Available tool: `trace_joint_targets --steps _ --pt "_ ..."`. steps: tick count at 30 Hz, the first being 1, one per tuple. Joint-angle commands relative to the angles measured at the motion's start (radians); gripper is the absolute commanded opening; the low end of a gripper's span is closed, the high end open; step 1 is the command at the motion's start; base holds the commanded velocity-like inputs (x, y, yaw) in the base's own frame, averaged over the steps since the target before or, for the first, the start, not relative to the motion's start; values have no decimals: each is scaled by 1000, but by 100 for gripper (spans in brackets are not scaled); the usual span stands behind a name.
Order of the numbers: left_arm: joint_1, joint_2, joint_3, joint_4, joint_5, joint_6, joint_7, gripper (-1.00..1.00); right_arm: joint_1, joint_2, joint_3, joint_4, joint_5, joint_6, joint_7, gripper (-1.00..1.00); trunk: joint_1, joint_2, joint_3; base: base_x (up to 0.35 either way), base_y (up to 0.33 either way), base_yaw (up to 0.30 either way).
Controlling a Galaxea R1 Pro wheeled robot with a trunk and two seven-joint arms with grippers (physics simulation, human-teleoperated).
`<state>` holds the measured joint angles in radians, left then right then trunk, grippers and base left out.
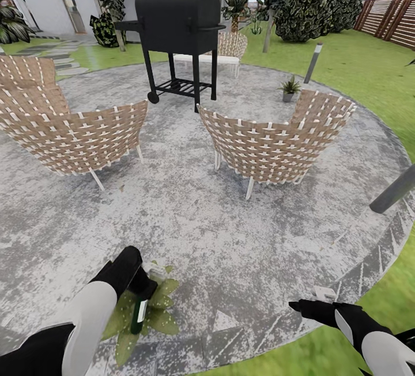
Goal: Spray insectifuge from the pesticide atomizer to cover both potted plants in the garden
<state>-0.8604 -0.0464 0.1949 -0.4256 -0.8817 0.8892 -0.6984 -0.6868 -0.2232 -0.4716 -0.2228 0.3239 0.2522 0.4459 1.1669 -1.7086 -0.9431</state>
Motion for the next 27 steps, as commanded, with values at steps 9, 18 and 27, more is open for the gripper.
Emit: trace_joint_targets --steps 9,18,27 --pt "-33 -1 7 -7 -11 39 -9 -100 0 0 -9 -2 9 6 6 100 0 0 -1 0 0 0" --pt "-65 -1 6 -7 -12 80 -10 -100 0 1 -9 -2 9 6 6 100 0 0 -1 0 0 0" --pt "-102 4 3 -3 -13 82 -13 -100 0 0 -9 -3 9 6 6 100 0 0 -1 0 0 0"
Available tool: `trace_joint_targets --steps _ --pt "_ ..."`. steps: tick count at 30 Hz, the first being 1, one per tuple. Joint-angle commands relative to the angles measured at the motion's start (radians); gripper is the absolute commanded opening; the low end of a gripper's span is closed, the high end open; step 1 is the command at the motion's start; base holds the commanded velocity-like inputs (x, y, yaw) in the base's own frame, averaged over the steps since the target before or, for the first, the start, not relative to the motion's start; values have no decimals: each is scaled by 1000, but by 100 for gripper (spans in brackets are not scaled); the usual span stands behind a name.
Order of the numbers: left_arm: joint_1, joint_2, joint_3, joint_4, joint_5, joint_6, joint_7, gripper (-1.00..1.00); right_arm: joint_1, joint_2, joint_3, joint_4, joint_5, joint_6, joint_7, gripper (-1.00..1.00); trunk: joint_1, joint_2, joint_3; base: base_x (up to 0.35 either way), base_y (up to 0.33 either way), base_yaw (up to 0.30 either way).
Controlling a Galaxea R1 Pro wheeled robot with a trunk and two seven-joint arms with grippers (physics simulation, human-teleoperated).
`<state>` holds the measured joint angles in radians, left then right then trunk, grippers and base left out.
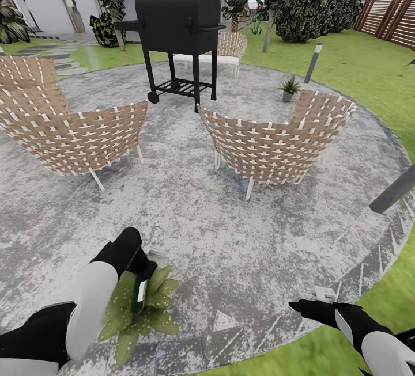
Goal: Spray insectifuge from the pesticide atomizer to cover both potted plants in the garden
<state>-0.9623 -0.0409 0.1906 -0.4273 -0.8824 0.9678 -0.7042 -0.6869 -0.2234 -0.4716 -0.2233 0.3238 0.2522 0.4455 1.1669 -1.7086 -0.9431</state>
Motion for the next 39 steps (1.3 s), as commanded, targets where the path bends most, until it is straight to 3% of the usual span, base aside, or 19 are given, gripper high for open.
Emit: trace_joint_targets --steps 1,2,4,7,10,27,39 --pt "-6 -2 4 5 -12 3 -19 -100 0 0 -9 -2 9 6 6 100 0 0 -1 0 0 0" --pt "-8 -3 -7 15 -13 2 -32 -100 0 1 -9 -2 9 6 7 100 0 0 -1 0 0 0" --pt "-11 -3 -69 46 -13 2 -73 -100 0 1 -9 -2 9 6 7 100 0 0 -1 0 0 0" --pt "-12 -4 -196 65 -12 2 -148 -100 0 0 -9 -2 9 6 7 100 0 0 -1 0 0 0" --pt "-12 -4 -244 67 -13 2 -208 -100 0 1 -9 -2 9 6 6 100 0 0 -1 0 0 0" --pt "-16 9 -257 62 -15 2 -230 -100 0 1 -9 -2 9 6 6 100 0 0 -1 0 0 0" --pt "-84 27 -257 64 -14 3 -237 -100 0 0 -9 -2 9 6 6 100 0 0 -1 0 0 0"
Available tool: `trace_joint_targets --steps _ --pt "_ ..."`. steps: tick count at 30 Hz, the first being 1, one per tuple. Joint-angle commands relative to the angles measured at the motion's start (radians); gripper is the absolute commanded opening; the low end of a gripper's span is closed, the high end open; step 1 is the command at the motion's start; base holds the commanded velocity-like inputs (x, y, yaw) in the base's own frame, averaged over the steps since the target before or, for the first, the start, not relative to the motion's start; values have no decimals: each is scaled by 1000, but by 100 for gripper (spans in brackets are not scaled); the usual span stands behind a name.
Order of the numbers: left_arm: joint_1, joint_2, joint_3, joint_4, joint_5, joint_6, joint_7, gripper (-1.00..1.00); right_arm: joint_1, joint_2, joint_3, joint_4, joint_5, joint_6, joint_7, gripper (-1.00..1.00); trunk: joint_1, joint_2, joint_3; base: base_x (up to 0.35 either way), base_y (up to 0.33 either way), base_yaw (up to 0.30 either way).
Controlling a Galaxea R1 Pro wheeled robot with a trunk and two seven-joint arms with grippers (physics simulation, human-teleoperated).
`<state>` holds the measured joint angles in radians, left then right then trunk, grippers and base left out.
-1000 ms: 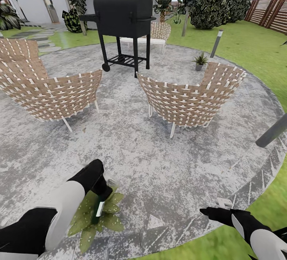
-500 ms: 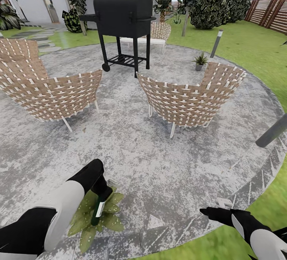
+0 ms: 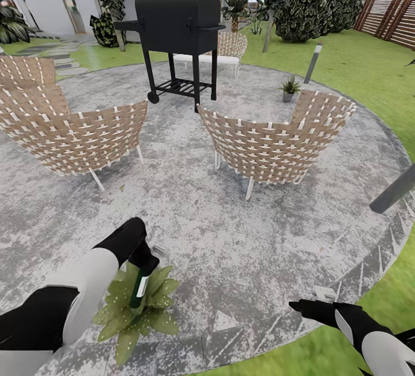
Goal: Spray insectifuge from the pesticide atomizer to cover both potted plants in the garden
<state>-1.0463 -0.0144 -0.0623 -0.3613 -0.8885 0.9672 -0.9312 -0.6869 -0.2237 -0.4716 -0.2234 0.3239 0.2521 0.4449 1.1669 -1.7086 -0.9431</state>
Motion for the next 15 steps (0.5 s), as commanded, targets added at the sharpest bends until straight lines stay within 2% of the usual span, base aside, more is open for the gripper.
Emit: trace_joint_targets --steps 1,6,15 --pt "-1 1 -4 -1 -9 3 -10 -100 0 1 -9 -2 9 6 6 100 0 0 -1 0 0 0" --pt "-1 3 -7 7 -20 2 -11 -100 0 0 -9 -2 9 6 7 100 0 0 -1 0 0 0" --pt "-1 -2 -19 70 -22 1 -11 -100 0 1 -9 -2 9 6 7 100 0 0 -1 0 0 0"
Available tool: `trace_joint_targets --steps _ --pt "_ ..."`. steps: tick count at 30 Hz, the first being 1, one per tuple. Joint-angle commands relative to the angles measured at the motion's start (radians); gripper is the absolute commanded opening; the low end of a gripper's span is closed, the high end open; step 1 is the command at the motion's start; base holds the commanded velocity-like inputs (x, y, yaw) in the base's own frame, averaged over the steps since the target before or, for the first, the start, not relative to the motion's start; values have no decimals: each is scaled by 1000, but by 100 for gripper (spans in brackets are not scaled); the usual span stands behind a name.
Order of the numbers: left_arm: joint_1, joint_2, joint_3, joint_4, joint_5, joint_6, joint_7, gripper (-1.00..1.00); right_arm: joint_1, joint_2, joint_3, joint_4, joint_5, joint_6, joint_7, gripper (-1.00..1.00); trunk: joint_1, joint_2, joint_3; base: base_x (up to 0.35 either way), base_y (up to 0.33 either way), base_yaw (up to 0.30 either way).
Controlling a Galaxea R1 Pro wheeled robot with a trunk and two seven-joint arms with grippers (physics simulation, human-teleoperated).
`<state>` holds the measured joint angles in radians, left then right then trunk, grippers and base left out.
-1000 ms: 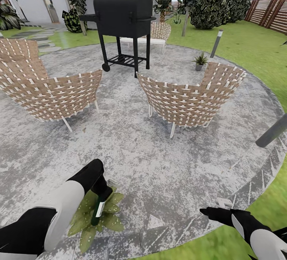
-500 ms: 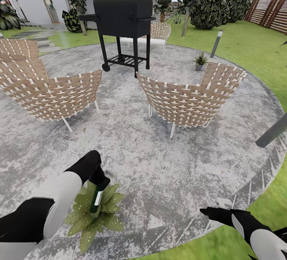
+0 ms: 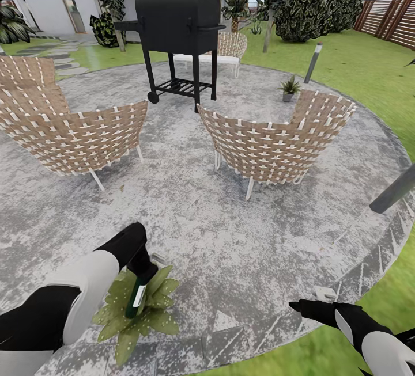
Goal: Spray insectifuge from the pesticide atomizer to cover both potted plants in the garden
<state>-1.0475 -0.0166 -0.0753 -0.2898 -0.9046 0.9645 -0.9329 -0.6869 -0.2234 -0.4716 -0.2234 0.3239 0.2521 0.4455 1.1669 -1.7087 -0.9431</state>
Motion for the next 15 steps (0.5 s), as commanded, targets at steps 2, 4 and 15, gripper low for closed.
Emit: trace_joint_targets --steps 2,4,15 --pt "0 -1 -7 -1 -6 3 -9 -100 0 1 -9 -2 9 6 6 100 0 0 -1 0 0 0" --pt "0 -1 -7 0 -5 2 -9 -100 0 1 -9 -2 9 6 7 100 0 0 -1 0 0 0" --pt "2 -2 -6 -2 -5 2 -12 -100 0 0 -10 -2 9 6 7 100 0 0 -1 -62 -46 0"
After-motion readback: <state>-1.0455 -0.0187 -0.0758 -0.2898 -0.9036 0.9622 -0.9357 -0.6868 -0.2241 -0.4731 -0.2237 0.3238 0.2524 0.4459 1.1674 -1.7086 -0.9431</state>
